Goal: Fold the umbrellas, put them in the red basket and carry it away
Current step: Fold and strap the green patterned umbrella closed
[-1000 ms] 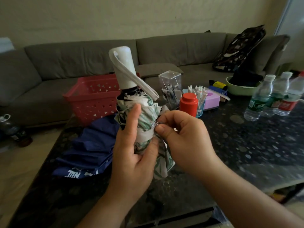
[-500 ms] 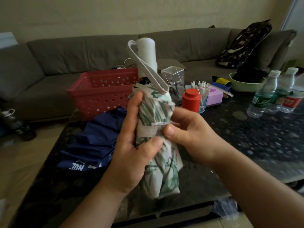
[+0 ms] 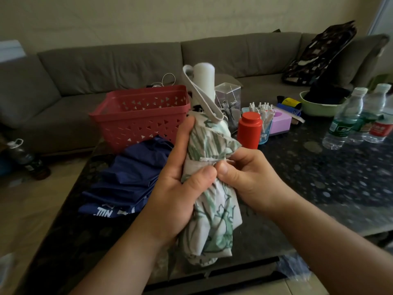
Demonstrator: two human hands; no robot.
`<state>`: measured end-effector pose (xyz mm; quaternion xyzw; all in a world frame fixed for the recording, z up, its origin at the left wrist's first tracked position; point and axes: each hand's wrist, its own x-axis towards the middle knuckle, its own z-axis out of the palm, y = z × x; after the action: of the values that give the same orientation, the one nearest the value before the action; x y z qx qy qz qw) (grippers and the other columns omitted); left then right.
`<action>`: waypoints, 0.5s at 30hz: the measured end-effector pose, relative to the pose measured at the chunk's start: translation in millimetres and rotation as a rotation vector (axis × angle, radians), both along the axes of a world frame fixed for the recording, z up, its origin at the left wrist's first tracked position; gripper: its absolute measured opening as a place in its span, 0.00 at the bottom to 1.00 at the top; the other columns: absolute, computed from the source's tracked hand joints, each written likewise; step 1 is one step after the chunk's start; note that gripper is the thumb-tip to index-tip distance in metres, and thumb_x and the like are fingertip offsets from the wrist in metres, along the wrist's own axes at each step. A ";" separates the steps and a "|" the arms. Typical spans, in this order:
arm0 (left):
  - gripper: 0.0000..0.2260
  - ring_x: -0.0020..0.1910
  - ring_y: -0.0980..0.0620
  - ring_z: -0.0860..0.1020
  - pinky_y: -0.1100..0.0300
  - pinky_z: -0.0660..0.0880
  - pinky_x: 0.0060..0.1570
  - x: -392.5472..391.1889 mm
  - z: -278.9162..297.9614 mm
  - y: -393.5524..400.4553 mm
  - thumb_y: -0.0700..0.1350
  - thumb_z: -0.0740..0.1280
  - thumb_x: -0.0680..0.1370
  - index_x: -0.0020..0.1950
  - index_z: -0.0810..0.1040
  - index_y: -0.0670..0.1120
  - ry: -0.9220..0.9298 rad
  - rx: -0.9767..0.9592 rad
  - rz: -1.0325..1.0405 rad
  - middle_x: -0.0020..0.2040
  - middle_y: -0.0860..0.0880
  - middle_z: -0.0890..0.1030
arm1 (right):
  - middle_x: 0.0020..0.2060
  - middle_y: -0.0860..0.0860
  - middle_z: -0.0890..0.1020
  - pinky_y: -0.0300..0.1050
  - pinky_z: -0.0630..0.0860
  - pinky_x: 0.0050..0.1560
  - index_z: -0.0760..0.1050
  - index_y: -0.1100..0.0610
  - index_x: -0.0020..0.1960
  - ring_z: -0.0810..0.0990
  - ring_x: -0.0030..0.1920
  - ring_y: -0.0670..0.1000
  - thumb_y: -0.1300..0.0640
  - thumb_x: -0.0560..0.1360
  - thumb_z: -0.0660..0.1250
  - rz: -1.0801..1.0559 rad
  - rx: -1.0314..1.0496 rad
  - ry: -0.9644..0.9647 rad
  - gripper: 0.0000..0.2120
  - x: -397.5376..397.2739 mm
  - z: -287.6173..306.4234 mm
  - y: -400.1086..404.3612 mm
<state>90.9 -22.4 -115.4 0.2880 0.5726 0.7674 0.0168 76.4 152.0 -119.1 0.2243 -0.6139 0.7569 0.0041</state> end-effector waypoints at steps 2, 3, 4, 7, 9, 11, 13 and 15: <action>0.32 0.71 0.53 0.78 0.56 0.78 0.67 -4.7 0.2 3.1 0.40 0.70 0.79 0.70 0.71 0.76 -0.094 0.025 0.014 0.73 0.59 0.78 | 0.49 0.56 0.87 0.50 0.83 0.53 0.84 0.58 0.52 0.87 0.50 0.55 0.47 0.74 0.74 -0.025 0.024 -0.106 0.15 -2.3 -3.4 -2.9; 0.31 0.70 0.53 0.80 0.56 0.80 0.63 -7.7 -0.5 4.6 0.43 0.71 0.79 0.71 0.70 0.75 -0.145 0.036 0.032 0.71 0.60 0.80 | 0.49 0.56 0.87 0.52 0.83 0.54 0.84 0.56 0.51 0.86 0.50 0.55 0.42 0.75 0.72 -0.024 0.051 -0.160 0.17 -4.1 -4.9 -4.3; 0.32 0.68 0.54 0.81 0.56 0.81 0.60 -11.2 -1.6 5.1 0.44 0.71 0.78 0.73 0.68 0.74 -0.197 0.042 0.053 0.69 0.60 0.81 | 0.51 0.56 0.88 0.53 0.83 0.57 0.84 0.55 0.53 0.87 0.52 0.56 0.40 0.76 0.70 -0.016 0.074 -0.214 0.18 -6.4 -8.3 -4.9; 0.33 0.63 0.55 0.83 0.54 0.83 0.55 -24.2 -5.9 0.4 0.47 0.68 0.80 0.78 0.61 0.74 -0.324 0.047 0.125 0.69 0.61 0.80 | 0.58 0.54 0.86 0.59 0.82 0.60 0.78 0.51 0.68 0.87 0.56 0.55 0.40 0.77 0.65 -0.032 0.149 -0.342 0.24 -7.8 -11.2 -5.4; 0.32 0.60 0.54 0.85 0.53 0.84 0.53 -32.4 -7.5 -6.8 0.46 0.63 0.86 0.81 0.55 0.73 -0.389 0.049 0.192 0.71 0.59 0.76 | 0.56 0.50 0.85 0.56 0.84 0.54 0.77 0.44 0.70 0.87 0.48 0.49 0.39 0.75 0.66 -0.120 0.245 -0.347 0.25 -6.1 -8.9 -2.8; 0.32 0.61 0.50 0.84 0.46 0.83 0.56 -39.3 -7.1 -14.0 0.45 0.60 0.87 0.81 0.49 0.73 -0.463 0.045 0.282 0.76 0.56 0.72 | 0.55 0.49 0.84 0.51 0.85 0.49 0.77 0.42 0.68 0.87 0.44 0.47 0.42 0.77 0.68 -0.159 0.310 -0.320 0.20 -2.4 -5.0 -1.6; 0.37 0.63 0.47 0.81 0.41 0.81 0.59 -46.2 -7.4 -22.8 0.45 0.63 0.87 0.81 0.44 0.73 -0.530 0.051 0.371 0.80 0.53 0.68 | 0.55 0.48 0.84 0.57 0.85 0.56 0.77 0.40 0.68 0.87 0.51 0.48 0.42 0.76 0.71 -0.124 0.388 -0.271 0.21 -0.1 -6.6 -2.3; 0.44 0.63 0.46 0.81 0.43 0.82 0.56 -50.5 -7.7 -29.7 0.44 0.70 0.84 0.81 0.41 0.72 -0.599 0.082 0.415 0.81 0.51 0.66 | 0.57 0.46 0.83 0.61 0.83 0.60 0.75 0.38 0.70 0.86 0.57 0.50 0.41 0.73 0.73 -0.085 0.386 -0.262 0.26 2.3 -9.9 -8.3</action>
<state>40.4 -52.1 -123.1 -0.0713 0.5572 0.8271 0.0161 78.7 143.6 -129.0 0.0948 -0.7514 0.6472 -0.0868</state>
